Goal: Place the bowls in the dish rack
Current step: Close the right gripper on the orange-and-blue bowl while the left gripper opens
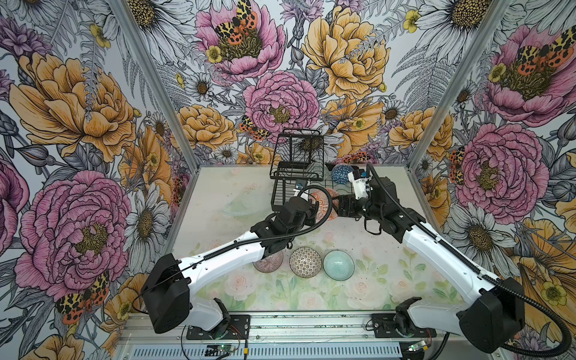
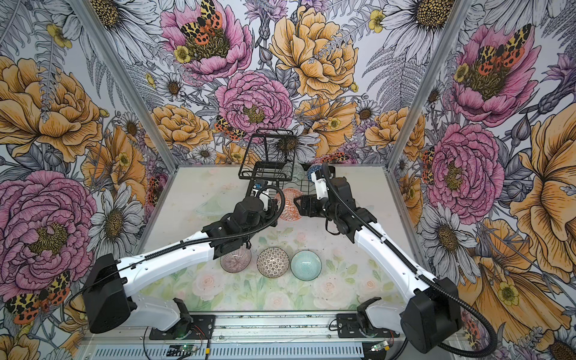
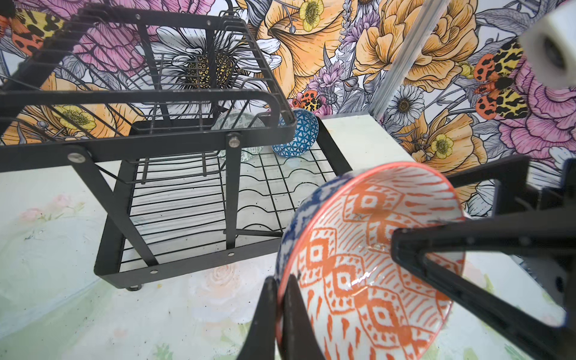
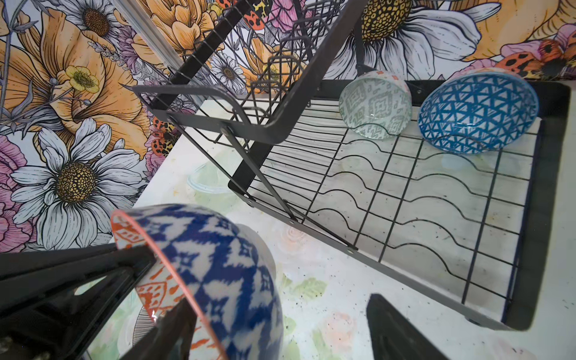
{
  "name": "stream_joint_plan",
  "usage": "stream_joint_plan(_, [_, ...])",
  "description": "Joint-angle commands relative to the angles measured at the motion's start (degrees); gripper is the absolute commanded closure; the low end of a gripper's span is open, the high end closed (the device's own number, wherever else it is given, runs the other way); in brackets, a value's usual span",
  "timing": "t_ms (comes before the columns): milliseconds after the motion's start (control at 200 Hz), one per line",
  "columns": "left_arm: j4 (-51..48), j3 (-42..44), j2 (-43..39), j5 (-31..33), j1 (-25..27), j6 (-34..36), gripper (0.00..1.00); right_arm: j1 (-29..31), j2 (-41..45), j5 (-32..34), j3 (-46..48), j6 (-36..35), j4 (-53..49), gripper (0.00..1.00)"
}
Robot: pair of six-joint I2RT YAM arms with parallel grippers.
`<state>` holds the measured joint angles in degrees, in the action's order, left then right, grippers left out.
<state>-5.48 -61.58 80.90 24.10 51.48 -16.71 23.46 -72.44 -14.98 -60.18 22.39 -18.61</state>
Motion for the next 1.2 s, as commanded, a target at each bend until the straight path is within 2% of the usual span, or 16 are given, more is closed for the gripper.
stream_joint_plan(0, [5.9,-2.8,-0.4,-1.3,-0.7,0.9,1.0,0.4,-1.1,1.8,-1.5,2.2,3.4,0.2])
stream_joint_plan(225, [7.2,-3.0,-0.3,-1.8,-0.9,0.8,1.0,0.7,-2.8,1.5,-1.6,3.2,4.4,0.29])
stream_joint_plan(480, [7.7,-3.3,-0.3,-2.6,-1.1,1.1,1.0,0.8,-3.3,1.8,-1.6,3.6,5.2,0.44])
stream_joint_plan(696, [7.9,-2.4,-0.5,-3.9,-1.0,0.9,1.0,0.8,-3.4,2.1,-1.9,3.6,5.7,0.73])
stream_joint_plan(836, [7.8,-1.8,-0.7,-4.1,-1.0,1.0,1.0,0.8,-3.3,2.0,-2.0,3.6,5.7,1.0])
stream_joint_plan(1191, [2.1,-3.0,-1.2,-5.4,-1.4,2.5,1.0,0.9,-2.0,3.0,-1.9,1.8,5.8,1.0])
